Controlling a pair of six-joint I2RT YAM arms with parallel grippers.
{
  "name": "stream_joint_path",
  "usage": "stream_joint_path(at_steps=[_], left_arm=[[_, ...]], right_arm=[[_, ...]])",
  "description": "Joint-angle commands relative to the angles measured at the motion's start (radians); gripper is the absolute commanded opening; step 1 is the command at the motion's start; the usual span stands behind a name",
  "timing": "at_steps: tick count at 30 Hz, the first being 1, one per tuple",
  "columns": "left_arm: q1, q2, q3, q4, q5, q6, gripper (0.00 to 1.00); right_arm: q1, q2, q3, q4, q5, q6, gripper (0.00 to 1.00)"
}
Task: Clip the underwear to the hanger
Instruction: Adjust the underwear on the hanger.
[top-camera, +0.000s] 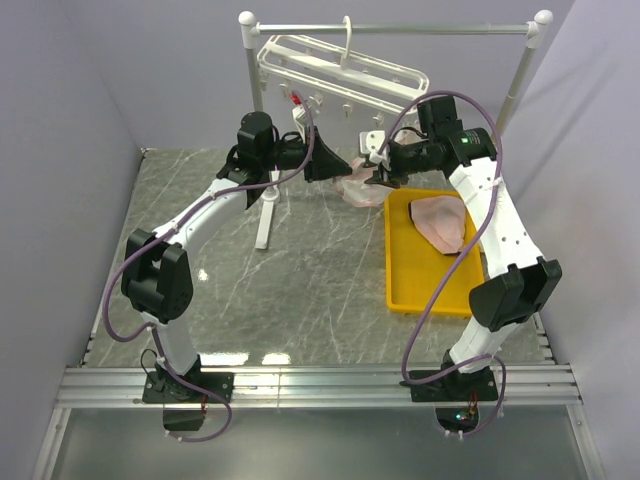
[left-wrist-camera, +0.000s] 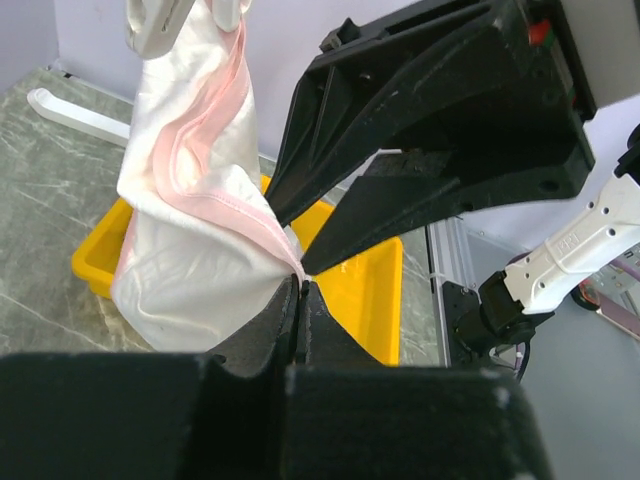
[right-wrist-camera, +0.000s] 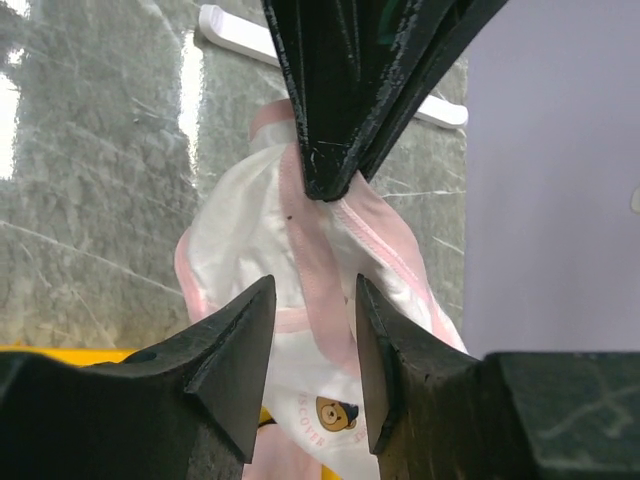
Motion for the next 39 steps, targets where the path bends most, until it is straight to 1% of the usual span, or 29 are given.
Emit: stream_joint_path(at_steps=[1, 6, 8, 12, 16, 18, 20, 23, 24, 25, 27, 29, 33, 35, 36, 37, 39], left_arm=[[0.001, -0.052, 0.029, 0.015, 0.028, 0.032, 0.0], [0.004, -0.046, 0.029, 0.065, 0.04, -0.008, 0.0], [0.004, -0.046, 0.026, 0.096, 0.046, -0.052, 0.0], [0.007, -0.041, 0.02, 0.156, 0.051, -0.129, 0.0], [0.013, -0.03, 0.014, 0.225, 0.051, -0.212, 0.0], [0.015, -0.024, 0.018, 0.239, 0.046, -0.22, 0.0], [0.015, -0.021, 0.021, 0.241, 0.048, -0.218, 0.0], [0.016, -0.02, 0.018, 0.244, 0.051, -0.212, 0.0], [0.015, -0.021, 0.015, 0.247, 0.054, -0.213, 0.0], [0.015, -0.021, 0.012, 0.25, 0.055, -0.212, 0.0], [0.016, -0.023, 0.012, 0.239, 0.058, -0.203, 0.0], [0.016, -0.021, 0.011, 0.23, 0.06, -0.18, 0.0], [0.015, -0.023, 0.012, 0.184, 0.022, -0.144, 0.0], [0.016, -0.024, 0.015, 0.155, 0.0, -0.121, 0.0], [0.013, -0.024, 0.021, 0.127, -0.038, -0.074, 0.0], [0.012, -0.021, 0.043, 0.065, -0.056, -0.047, 0.0], [0.01, -0.017, 0.053, 0.043, -0.08, -0.016, 0.0]], right_arm=[[-0.016, -0.007, 0.053, 0.055, -0.032, 0.062, 0.43], [-0.016, 0.019, 0.082, 0.021, -0.032, 0.042, 0.32], [-0.016, 0.021, 0.067, 0.022, -0.026, 0.033, 0.3], [-0.015, -0.017, -0.005, 0.093, -0.021, 0.043, 0.29], [-0.012, -0.028, -0.027, 0.081, -0.011, 0.028, 0.29], [-0.012, -0.025, -0.027, 0.073, -0.008, 0.024, 0.29], [-0.01, -0.025, -0.027, 0.064, -0.006, 0.01, 0.3], [-0.012, -0.03, -0.036, 0.067, -0.003, 0.008, 0.34], [-0.012, -0.031, -0.039, 0.07, 0.0, 0.007, 0.41], [-0.01, -0.028, -0.04, 0.068, 0.002, 0.008, 0.45], [-0.01, -0.025, -0.037, 0.067, 0.003, 0.01, 0.48], [-0.01, -0.024, -0.036, 0.068, 0.0, 0.007, 0.48], [-0.013, -0.033, -0.028, 0.104, -0.032, 0.045, 0.41], [-0.013, -0.047, -0.022, 0.105, -0.049, 0.048, 0.39], [-0.013, -0.053, -0.024, 0.117, -0.052, 0.054, 0.39], [-0.015, -0.064, -0.025, 0.136, -0.058, 0.083, 0.38], [-0.016, -0.067, -0.018, 0.134, -0.069, 0.103, 0.38]])
